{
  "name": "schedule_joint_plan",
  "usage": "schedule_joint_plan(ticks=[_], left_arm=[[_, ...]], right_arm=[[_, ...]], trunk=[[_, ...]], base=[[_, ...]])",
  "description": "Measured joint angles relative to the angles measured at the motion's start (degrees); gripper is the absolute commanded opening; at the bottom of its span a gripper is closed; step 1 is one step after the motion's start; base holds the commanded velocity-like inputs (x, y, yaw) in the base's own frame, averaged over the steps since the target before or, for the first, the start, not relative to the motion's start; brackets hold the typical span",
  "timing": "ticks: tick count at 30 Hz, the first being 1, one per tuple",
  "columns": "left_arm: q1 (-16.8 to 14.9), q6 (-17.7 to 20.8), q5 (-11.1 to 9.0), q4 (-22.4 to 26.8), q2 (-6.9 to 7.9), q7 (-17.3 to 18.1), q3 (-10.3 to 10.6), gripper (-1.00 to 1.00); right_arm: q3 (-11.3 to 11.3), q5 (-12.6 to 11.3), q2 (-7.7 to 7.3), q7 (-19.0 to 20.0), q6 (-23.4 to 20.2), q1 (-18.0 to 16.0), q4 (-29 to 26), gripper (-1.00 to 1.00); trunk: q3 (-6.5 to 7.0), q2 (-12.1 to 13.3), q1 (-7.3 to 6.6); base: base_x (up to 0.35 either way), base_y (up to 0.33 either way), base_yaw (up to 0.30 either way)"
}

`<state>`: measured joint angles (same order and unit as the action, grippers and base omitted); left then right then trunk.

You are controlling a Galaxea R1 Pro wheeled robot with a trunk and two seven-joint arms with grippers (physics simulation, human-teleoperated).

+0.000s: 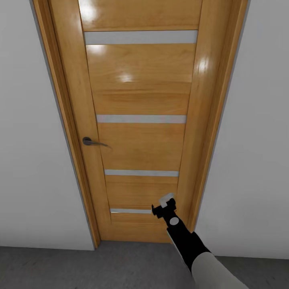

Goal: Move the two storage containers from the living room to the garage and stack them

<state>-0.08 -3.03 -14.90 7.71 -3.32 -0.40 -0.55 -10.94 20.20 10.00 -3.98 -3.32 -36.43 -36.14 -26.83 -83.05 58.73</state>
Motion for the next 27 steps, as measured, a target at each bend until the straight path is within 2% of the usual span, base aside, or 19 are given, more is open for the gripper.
schedule_joint_plan(ticks=[2,5,7,9,13,17,27], left_arm=[[0.0,0.0,0.0,0.0,0.00,0.0,0.0,1.00],[0.0,0.0,-0.1,0.0,0.00,0.0,0.0,1.00],[0.0,0.0,-0.1,0.0,0.00,0.0,0.0,1.00],[0.0,0.0,-0.1,0.0,0.00,0.0,-0.1,1.00],[0.0,0.0,-0.1,0.0,0.00,0.0,-0.1,1.00],[0.0,0.0,-0.1,0.0,0.00,0.0,-0.1,1.00],[0.0,0.0,-0.1,0.0,0.00,0.0,-0.1,1.00]], right_arm=[[0.0,-0.5,0.00,0.3,0.0,-1.7,0.9,1.00],[-0.2,-1.3,0.00,1.4,-0.2,-6.6,3.7,1.00],[-0.4,-2.0,0.00,2.0,-0.2,-8.7,4.9,1.00],[-0.5,-3.4,0.00,2.7,-0.3,-11.5,6.2,1.00],[-1.1,-7.9,0.00,4.4,-0.5,-17.6,7.8,1.00],[-1.2,-8.7,0.00,6.3,-0.5,-19.0,8.4,1.00],[-1.3,-8.7,0.00,6.8,-0.4,-19.1,9.5,1.00]], trunk=[[0.00,0.0,0.00],[0.00,0.0,0.00],[0.00,0.0,0.00],[0.00,0.0,0.00],[0.01,0.0,0.00],[0.00,0.0,0.00],[-0.01,0.0,0.00]], base=[[0.000,0.000,0.000],[0.000,0.000,0.000],[0.000,0.000,0.000],[0.000,0.000,0.000],[0.000,0.000,0.000],[0.000,0.000,0.000],[0.008,0.000,0.000]])
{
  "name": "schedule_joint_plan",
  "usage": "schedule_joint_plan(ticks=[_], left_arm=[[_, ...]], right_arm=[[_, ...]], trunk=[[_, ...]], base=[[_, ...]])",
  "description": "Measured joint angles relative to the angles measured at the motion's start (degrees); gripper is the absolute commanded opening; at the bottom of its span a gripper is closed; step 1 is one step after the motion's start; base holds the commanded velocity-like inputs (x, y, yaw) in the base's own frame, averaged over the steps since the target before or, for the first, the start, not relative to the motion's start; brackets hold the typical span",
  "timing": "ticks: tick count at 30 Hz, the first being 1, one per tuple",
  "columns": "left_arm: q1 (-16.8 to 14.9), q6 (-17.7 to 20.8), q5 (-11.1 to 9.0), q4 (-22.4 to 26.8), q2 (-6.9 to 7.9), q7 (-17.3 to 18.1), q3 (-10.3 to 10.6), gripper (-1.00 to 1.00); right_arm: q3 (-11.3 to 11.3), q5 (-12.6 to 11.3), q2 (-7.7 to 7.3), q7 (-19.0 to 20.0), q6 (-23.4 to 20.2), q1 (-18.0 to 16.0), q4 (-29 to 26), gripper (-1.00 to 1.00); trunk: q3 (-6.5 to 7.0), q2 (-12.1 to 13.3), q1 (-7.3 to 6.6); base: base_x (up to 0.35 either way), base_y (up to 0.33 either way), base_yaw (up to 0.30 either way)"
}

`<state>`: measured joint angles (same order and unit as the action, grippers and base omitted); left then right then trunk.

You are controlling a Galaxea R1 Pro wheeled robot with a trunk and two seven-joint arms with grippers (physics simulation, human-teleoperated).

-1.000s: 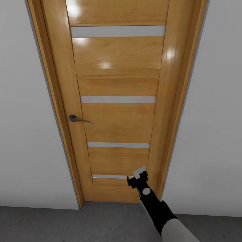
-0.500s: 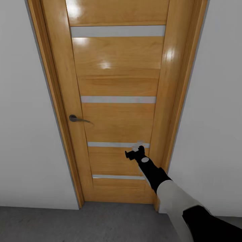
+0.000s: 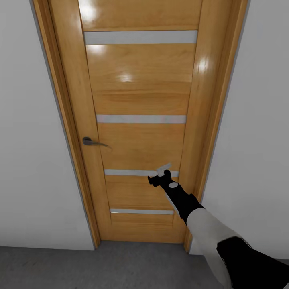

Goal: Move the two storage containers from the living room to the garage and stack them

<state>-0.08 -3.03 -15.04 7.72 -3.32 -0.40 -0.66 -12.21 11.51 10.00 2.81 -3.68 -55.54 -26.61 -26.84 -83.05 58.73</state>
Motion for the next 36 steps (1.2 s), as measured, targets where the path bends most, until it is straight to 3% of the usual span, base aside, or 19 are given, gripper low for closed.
schedule_joint_plan(ticks=[17,21,25,29,36], left_arm=[[0.0,0.1,0.4,0.0,0.09,0.0,0.3,1.00],[0.0,0.1,0.5,0.0,0.08,0.0,0.3,1.00],[0.0,0.1,0.5,0.0,0.05,0.0,0.4,1.00],[0.0,0.1,0.5,0.0,0.07,0.0,0.4,1.00],[0.0,0.1,0.5,0.0,0.08,0.0,0.4,1.00]], right_arm=[[-0.3,0.1,0.00,0.4,0.6,0.2,0.0,1.00],[-4.9,0.2,-0.01,1.5,1.3,0.0,0.1,1.00],[-13.4,0.0,-0.01,2.5,4.8,0.1,-0.1,1.00],[-16.1,-0.1,-0.01,2.8,6.1,0.1,-0.1,1.00],[-16.6,-0.1,-0.01,2.8,5.9,0.1,-0.2,1.00]], trunk=[[-0.01,0.0,-0.11],[-0.02,0.0,-0.04],[-0.02,0.0,-0.04],[-0.01,0.0,-0.04],[-0.01,0.0,-0.04]], base=[[0.303,0.000,0.000],[0.321,0.000,0.000],[0.321,0.000,0.000],[0.321,0.000,0.000],[0.321,0.000,0.000]])
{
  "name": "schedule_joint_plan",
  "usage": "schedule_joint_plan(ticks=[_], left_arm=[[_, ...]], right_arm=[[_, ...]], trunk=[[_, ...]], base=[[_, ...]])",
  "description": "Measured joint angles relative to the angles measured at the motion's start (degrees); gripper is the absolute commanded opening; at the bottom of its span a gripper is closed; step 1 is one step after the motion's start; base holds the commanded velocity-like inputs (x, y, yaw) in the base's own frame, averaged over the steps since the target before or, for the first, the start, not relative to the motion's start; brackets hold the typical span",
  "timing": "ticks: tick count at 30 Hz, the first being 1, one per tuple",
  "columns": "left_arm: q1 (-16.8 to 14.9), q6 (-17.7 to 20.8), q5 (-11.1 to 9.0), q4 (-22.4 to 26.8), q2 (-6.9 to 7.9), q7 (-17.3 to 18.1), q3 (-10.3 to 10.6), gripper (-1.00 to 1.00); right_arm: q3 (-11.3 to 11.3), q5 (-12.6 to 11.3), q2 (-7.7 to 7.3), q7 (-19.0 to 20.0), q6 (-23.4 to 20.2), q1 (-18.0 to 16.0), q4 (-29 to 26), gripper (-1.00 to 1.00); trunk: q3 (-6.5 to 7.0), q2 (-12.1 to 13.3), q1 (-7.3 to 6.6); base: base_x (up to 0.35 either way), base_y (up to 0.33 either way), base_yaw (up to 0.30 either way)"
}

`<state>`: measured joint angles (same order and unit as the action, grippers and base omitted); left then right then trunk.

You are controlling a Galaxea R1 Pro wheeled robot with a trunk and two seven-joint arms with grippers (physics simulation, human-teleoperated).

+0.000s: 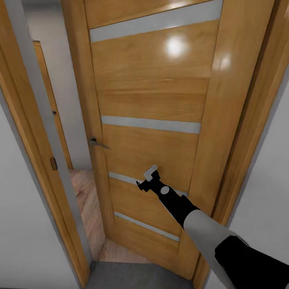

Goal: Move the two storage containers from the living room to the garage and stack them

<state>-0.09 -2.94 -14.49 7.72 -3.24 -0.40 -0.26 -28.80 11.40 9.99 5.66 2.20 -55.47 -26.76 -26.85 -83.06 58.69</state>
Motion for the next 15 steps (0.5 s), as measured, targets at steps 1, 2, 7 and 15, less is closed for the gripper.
schedule_joint_plan(ticks=[1,2,7,15], left_arm=[[0.0,0.0,0.0,0.0,-0.02,0.0,0.0,1.00],[0.0,0.0,0.0,0.0,-0.02,0.0,0.0,1.00],[0.0,0.0,0.0,0.0,0.00,0.0,0.0,1.00],[0.0,0.0,0.0,0.0,-0.02,0.0,0.0,1.00]], right_arm=[[-0.2,0.0,0.00,-0.1,-0.1,0.0,0.0,1.00],[-0.2,0.0,0.00,-0.3,-0.2,0.0,0.0,1.00],[-0.3,0.0,0.00,-0.6,-0.3,0.0,-0.1,1.00],[-0.4,0.0,0.01,-0.6,-1.6,0.0,-0.6,1.00]], trunk=[[0.00,0.0,0.00],[0.00,0.0,0.00],[0.00,0.0,0.00],[0.00,0.0,0.00]], base=[[0.321,0.000,0.000],[0.321,0.000,0.000],[0.321,0.000,0.000],[0.320,0.000,0.000]])
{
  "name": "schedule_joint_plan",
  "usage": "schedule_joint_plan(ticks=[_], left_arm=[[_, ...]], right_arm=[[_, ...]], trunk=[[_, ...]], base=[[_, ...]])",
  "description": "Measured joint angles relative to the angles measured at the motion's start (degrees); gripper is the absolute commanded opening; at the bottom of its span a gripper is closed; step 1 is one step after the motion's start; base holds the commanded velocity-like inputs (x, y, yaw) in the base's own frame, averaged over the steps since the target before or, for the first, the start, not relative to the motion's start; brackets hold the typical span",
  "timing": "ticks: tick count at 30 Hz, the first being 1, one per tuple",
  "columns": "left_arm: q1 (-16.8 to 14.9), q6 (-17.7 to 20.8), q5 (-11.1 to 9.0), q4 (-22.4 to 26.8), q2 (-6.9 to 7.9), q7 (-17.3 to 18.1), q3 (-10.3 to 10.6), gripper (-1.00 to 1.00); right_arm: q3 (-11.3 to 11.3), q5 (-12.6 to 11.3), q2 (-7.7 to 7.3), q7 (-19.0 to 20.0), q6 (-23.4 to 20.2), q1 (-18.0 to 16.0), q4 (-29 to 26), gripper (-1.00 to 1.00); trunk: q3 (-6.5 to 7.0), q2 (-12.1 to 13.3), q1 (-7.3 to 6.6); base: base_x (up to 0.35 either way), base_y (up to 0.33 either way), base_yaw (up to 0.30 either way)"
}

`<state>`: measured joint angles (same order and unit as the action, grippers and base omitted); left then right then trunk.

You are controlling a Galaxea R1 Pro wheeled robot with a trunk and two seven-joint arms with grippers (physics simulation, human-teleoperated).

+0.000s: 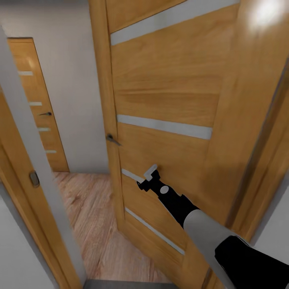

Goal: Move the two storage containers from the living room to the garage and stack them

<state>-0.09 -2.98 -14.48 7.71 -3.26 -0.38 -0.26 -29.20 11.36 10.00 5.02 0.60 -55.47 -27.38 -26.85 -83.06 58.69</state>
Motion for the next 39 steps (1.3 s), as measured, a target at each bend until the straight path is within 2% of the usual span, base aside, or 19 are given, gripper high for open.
schedule_joint_plan(ticks=[10,19,27,39], left_arm=[[0.0,0.0,0.0,0.0,0.00,0.1,0.0,1.00],[0.0,0.0,-0.1,0.0,0.02,0.0,-0.1,1.00],[0.0,0.0,-0.2,0.0,-0.05,0.0,-0.2,1.00],[0.0,0.0,-0.4,0.0,0.02,0.0,-0.2,1.00]], right_arm=[[0.1,0.1,0.00,-0.2,-0.1,0.0,-0.1,1.00],[0.4,-0.2,0.00,-0.1,0.4,0.0,-0.2,1.00],[0.3,-0.1,0.00,-3.6,0.1,0.2,0.6,1.00],[0.6,-0.3,-0.01,-4.3,0.6,0.2,-0.1,1.00]], trunk=[[0.01,0.0,0.02],[0.00,0.0,0.03],[0.01,0.0,0.04],[0.01,0.0,0.04]], base=[[0.268,0.000,0.000],[0.008,0.000,0.000],[0.000,0.000,0.000],[0.000,0.000,0.000]])
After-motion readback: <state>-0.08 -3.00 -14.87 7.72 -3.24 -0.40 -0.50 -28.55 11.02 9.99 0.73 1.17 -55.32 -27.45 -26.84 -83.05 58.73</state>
